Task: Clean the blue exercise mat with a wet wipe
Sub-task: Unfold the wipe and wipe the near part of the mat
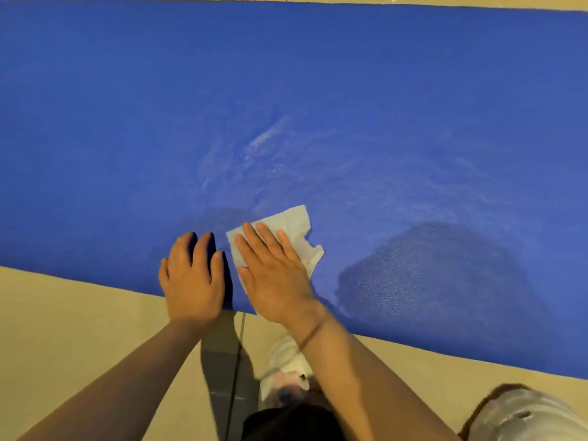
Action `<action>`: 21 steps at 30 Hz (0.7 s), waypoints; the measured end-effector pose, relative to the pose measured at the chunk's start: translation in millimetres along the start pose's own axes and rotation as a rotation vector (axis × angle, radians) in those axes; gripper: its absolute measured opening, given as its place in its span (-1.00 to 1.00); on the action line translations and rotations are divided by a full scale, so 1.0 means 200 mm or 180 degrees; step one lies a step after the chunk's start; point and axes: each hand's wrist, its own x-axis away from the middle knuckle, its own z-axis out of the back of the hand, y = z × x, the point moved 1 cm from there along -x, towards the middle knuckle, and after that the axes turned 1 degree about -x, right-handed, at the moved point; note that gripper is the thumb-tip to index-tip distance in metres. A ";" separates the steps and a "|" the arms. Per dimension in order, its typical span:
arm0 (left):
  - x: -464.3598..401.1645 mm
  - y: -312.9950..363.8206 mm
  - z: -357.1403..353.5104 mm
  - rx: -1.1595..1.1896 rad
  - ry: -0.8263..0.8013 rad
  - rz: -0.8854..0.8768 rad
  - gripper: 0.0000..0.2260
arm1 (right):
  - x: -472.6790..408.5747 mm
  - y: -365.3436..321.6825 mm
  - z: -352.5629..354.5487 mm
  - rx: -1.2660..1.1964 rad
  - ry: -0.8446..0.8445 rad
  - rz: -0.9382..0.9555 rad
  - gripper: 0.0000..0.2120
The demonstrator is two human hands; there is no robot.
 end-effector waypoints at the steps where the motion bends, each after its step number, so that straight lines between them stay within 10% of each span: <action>1: -0.01 -0.01 -0.01 -0.0057 0.0002 -0.0058 -0.53 | 0.05 0.09 0.00 -0.0009 0.0071 0.0010 -0.47; 8: -0.04 -0.02 -0.09 0.0032 0.0252 -0.0065 -0.57 | 0.65 1.00 0.25 0.0046 0.0317 -0.2806 -0.27; 11: -0.04 -0.03 -0.10 0.0065 0.0314 -0.0088 -0.56 | 0.81 1.06 0.29 0.0017 0.0314 -0.3139 -0.20; 16: -0.03 -0.03 -0.11 0.0058 0.0445 -0.0205 -0.55 | 0.56 0.70 0.14 0.0251 0.0320 -0.2187 -0.35; 21: -0.04 -0.05 -0.13 -0.0020 0.0499 -0.0286 -0.57 | 0.21 0.26 0.03 0.0374 -0.0054 0.0558 -0.45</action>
